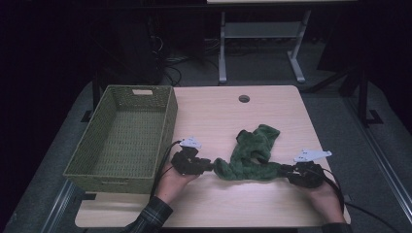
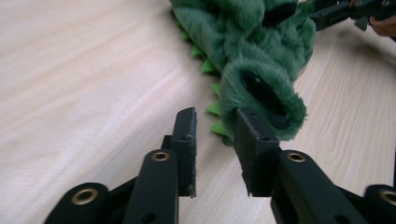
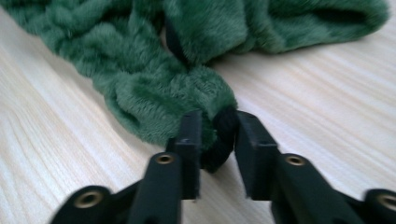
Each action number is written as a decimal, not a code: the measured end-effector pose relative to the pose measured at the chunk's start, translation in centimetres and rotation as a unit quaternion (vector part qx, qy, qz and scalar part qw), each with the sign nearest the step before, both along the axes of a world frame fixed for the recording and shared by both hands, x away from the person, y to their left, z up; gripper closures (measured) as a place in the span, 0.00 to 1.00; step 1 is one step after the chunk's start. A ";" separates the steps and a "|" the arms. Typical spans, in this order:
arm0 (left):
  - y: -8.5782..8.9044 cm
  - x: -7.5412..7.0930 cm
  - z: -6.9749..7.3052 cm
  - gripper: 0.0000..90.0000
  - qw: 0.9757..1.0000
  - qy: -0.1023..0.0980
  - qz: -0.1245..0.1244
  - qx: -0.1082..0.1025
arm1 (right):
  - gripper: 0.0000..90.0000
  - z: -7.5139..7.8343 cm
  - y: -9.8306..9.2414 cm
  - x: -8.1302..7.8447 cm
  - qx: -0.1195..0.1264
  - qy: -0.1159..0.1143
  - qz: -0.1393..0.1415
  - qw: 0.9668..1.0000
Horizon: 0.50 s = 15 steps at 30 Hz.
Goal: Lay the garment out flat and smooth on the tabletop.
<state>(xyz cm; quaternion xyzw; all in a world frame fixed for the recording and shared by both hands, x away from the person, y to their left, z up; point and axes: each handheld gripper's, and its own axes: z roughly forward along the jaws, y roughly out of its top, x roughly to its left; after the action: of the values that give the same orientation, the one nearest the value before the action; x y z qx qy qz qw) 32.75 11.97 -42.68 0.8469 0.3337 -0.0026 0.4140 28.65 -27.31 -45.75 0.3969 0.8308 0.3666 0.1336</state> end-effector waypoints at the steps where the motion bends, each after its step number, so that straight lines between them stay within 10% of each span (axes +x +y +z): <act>1: 0.1 -0.1 0.4 0.74 1.000 -0.004 0.004 -0.006 | 0.74 0.2 -0.1 0.0 0.005 0.000 -0.003 1.000; 9: 0.2 -0.7 2.9 0.89 0.999 -0.022 -0.004 -0.035 | 0.70 1.8 -0.8 -0.5 0.023 -0.026 -0.013 0.999; 15: -2.4 -1.5 1.7 1.00 0.998 -0.003 -0.056 -0.023 | 0.96 2.6 0.3 -0.9 0.041 -0.025 0.021 0.999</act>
<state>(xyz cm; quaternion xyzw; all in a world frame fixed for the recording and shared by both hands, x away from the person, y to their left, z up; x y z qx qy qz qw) 31.27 9.59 -40.94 0.8546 0.2843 -0.0311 0.4333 27.80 -27.01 -43.17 0.3753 0.8198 0.4127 0.1298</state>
